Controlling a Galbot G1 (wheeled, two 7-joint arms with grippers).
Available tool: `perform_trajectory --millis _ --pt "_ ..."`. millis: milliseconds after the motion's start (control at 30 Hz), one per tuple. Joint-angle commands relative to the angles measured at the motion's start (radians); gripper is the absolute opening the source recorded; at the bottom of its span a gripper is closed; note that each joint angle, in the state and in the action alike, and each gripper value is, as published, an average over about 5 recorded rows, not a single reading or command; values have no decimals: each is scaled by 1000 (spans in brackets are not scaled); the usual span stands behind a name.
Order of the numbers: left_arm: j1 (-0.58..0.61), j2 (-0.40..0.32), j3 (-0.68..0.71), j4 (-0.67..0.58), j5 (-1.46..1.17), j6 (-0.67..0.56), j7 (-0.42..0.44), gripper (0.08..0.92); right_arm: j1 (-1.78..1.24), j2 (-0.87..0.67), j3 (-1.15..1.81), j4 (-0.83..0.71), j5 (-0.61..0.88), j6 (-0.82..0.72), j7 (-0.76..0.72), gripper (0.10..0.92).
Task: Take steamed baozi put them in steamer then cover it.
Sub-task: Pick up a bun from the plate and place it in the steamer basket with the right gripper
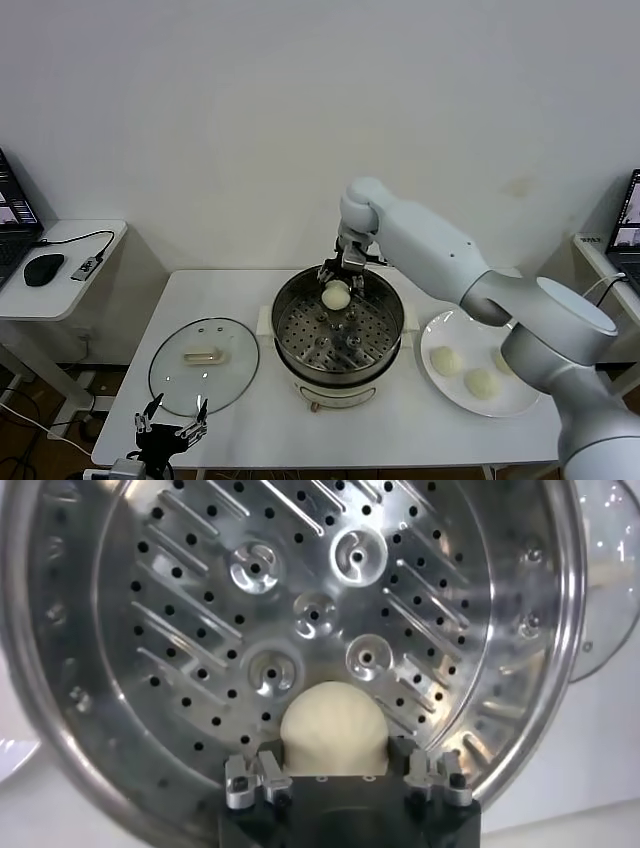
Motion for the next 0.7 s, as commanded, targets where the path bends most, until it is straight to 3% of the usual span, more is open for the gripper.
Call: perform_trajectory --millis 33,333,567,700 --pt "-1 0 2 6 1 -1 0 823 -18 6 6 -11 -27 4 30 640" --pt "2 -7 7 -3 2 -1 0 823 7 -9 -2 12 14 -15 21 814" --pt "3 -20 14 -5 0 12 9 823 63 -80 46 110 206 -83 -61 823" --pt "6 -20 18 -1 -1 16 13 823 146 -191 36 237 383 -291 -72 823"
